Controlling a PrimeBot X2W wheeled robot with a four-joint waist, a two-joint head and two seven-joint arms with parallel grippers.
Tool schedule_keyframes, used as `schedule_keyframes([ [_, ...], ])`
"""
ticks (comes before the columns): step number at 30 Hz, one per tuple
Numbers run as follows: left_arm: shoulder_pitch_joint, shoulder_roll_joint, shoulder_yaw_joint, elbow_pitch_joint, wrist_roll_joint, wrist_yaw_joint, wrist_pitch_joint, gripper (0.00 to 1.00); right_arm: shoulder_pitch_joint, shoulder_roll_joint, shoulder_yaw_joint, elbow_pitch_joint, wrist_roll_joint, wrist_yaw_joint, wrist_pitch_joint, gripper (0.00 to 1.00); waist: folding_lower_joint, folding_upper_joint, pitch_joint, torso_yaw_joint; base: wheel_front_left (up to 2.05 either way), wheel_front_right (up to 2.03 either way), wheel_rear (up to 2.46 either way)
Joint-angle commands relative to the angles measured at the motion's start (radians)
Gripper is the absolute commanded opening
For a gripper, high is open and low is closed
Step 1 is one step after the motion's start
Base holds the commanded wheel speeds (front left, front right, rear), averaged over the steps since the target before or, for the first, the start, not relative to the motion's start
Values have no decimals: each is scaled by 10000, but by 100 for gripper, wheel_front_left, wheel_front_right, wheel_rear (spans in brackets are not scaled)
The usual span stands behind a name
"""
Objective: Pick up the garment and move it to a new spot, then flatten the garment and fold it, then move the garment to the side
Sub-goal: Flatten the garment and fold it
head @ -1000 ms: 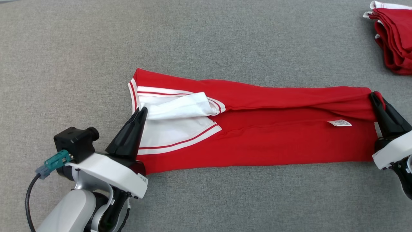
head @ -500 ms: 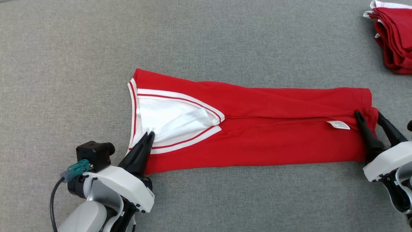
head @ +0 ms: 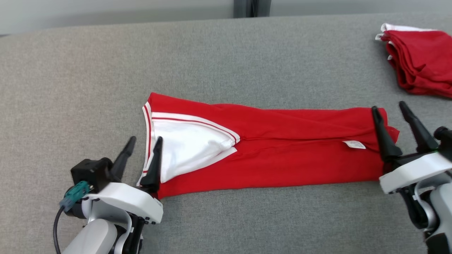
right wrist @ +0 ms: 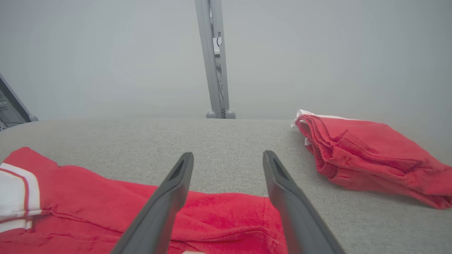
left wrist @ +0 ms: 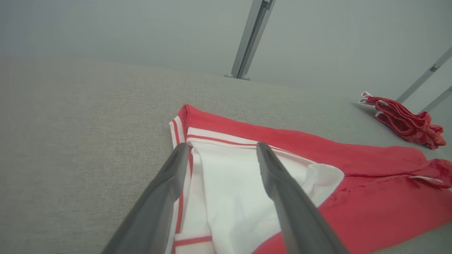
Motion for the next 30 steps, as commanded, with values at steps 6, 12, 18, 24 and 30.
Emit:
schedule_keyframes([
  [6, 306, -334, 667, 86, 394, 350, -1336, 100, 762, 1137, -502, -1078, -1068, 1, -53, 100, 0, 0, -967, -241, 0, 0, 0],
  [12, 605, -761, 1202, 199, 949, 378, -1554, 100, 1261, 1900, -798, -1586, -1784, 1, -53, 100, 0, 0, -1440, -377, 0, 0, 0],
  [18, 1236, -1360, 2073, -50, 2292, -317, -1560, 100, 2187, 2477, -1212, -1788, -2305, 1, -54, 100, 0, 0, -2052, -465, 0, 0, 0],
  [24, 2334, -2187, 3024, 33, 3589, -1144, -1564, 100, 3469, 2825, -1550, -1717, -2364, 1, -53, 100, 0, 0, -2807, -601, 0, 0, 0],
  [30, 2987, -2651, 3739, -28, 4512, -1747, -1565, 100, 3959, 2761, -1475, -1819, -2433, 1, -53, 100, 0, 0, -3085, -672, 0, 0, 0],
])
